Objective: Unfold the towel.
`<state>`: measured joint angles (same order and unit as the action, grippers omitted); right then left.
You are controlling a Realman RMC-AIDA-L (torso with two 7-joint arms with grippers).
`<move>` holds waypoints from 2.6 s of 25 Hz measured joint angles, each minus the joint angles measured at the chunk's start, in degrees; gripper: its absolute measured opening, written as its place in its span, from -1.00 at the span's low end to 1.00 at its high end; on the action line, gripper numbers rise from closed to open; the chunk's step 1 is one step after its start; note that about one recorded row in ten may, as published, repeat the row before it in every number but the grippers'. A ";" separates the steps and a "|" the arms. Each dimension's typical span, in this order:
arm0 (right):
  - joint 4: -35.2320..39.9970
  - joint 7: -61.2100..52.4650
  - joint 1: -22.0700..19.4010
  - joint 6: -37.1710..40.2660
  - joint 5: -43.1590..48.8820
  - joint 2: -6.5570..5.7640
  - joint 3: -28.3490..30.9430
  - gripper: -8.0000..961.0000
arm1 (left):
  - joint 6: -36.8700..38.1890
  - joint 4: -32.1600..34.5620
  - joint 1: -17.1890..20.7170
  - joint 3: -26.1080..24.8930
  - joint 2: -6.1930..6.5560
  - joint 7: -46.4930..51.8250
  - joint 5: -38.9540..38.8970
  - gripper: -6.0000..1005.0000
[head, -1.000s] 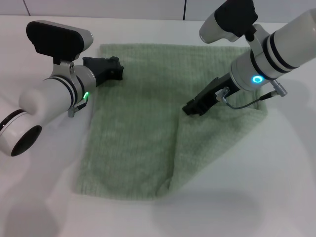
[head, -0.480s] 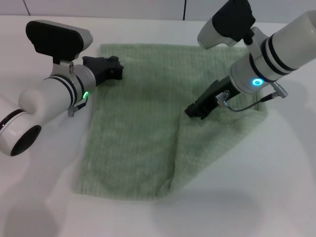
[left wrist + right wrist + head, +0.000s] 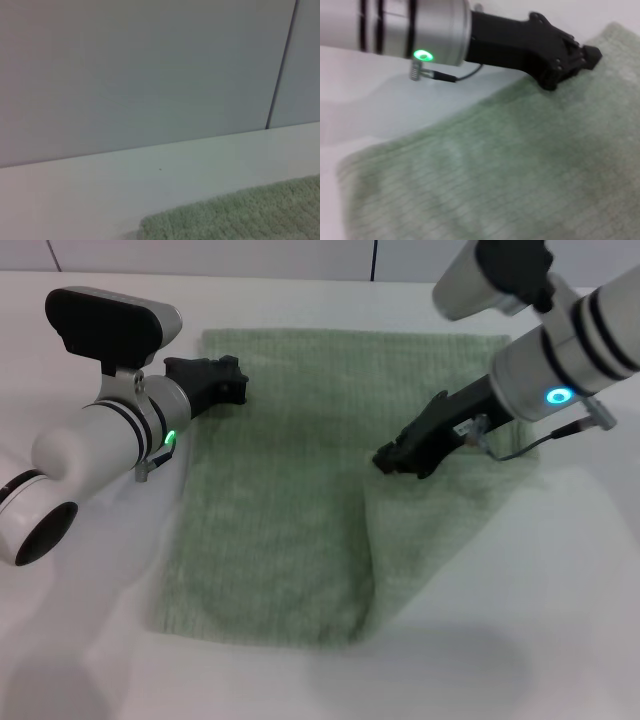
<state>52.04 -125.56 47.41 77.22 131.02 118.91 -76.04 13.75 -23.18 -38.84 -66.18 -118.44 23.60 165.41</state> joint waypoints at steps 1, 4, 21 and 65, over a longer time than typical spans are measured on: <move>0.00 0.00 0.00 0.00 0.00 0.00 0.00 -0.95 | 0.00 0.00 0.00 0.00 0.00 0.00 0.00 -0.99; 3.88 0.09 -1.38 5.58 -0.02 0.00 2.88 -0.95 | -0.01 0.03 0.00 0.00 0.00 -0.08 0.02 -0.99; 16.95 4.43 -7.52 33.07 5.97 -0.06 17.95 -0.93 | -0.62 -0.33 0.00 0.00 -0.04 -0.14 0.00 -0.99; 7.19 60.91 -25.93 -0.42 -57.76 0.67 18.92 -0.08 | -0.47 -0.92 0.11 -0.37 0.06 0.10 0.00 -0.99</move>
<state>59.23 -64.65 21.48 76.80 73.26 119.59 -57.13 13.29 -24.10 -38.73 -66.56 -118.38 23.70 165.41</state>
